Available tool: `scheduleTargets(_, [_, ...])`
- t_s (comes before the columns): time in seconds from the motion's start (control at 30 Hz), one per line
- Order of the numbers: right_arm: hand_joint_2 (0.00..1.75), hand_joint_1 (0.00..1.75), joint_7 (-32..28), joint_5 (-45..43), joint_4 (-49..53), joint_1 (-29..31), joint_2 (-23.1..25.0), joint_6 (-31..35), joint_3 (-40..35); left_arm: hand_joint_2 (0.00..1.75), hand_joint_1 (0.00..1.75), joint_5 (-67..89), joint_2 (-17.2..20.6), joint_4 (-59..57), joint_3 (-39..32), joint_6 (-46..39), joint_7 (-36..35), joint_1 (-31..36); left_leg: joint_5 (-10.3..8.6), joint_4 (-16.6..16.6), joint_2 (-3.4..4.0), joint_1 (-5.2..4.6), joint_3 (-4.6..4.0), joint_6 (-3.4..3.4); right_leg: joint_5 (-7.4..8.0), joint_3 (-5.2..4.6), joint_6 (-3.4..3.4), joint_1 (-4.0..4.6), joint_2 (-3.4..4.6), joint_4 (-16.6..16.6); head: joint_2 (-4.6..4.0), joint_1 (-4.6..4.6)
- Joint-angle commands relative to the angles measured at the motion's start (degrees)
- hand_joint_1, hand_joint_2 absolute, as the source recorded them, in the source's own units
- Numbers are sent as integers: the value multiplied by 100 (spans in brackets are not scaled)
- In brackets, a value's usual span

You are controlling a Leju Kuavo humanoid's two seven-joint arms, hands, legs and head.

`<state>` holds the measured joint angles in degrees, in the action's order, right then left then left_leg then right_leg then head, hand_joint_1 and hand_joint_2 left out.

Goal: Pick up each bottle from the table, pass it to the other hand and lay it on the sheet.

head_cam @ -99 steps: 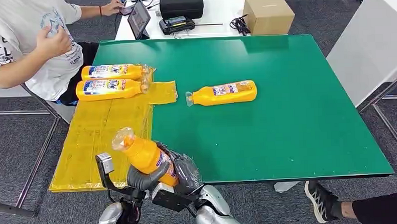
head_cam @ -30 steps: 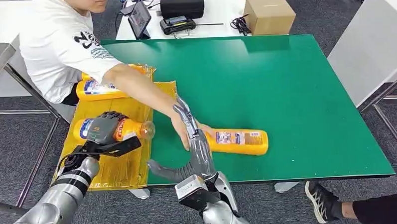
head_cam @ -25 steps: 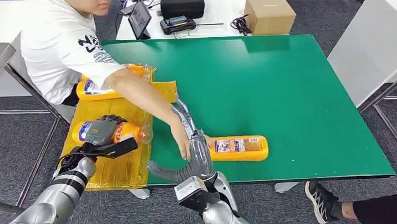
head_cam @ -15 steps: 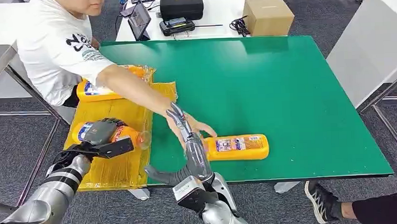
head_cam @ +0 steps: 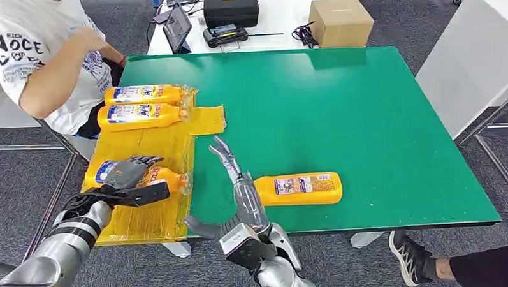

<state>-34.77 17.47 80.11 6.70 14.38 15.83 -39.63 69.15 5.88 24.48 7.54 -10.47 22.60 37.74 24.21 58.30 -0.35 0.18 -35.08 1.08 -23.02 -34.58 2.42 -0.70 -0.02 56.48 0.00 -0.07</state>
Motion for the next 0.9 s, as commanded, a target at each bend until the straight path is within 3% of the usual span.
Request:
scheduleTargets(0.03, [175, 0, -2, -40, -384, 119, 7, -34, -16, 175, 0, -96, 81, -539, 185, 212, -142, -338, 6, -13, 24, -4, 31, -5, 0, 20, -6, -4, 22, -9, 0, 0])
scheduleTargets(0.17, [175, 0, -2, -42, -399, 117, 13, -38, -16, 175, 0, -274, 46, -528, 55, 335, -77, -359, 6, -17, 27, -3, 44, -8, 1, 31, -11, -2, 25, -14, 0, 0])
scheduleTargets(0.2, [175, 0, -2, -44, -409, 118, 17, -40, -14, 0, 0, -372, 45, -510, -9, 422, -10, -373, 7, -17, 25, -4, 45, -8, 0, 33, -10, -3, 22, -13, 0, 0])
scheduleTargets(0.43, [175, 0, 24, -73, -607, 193, 34, -151, -33, 0, 0, -1061, 125, -444, -371, 1438, 268, -388, 7, -14, 7, -3, 59, -8, -8, 57, -16, -2, 20, -11, 0, -2])
scheduleTargets(0.6, [175, 0, 23, -75, -608, 188, 34, -149, -26, 0, 0, -1066, 112, -423, -361, 1449, 267, -388, 9, -25, 17, -3, 78, -20, -3, 72, -21, -2, 28, -18, 0, 0])
scheduleTargets(0.9, [175, 0, 34, -106, -750, 283, 109, -224, -60, 0, 0, -1856, 198, -276, -524, 2337, 538, -406, 13, -18, 9, -6, 87, -17, -10, 82, -17, -5, 22, -10, 0, 0])
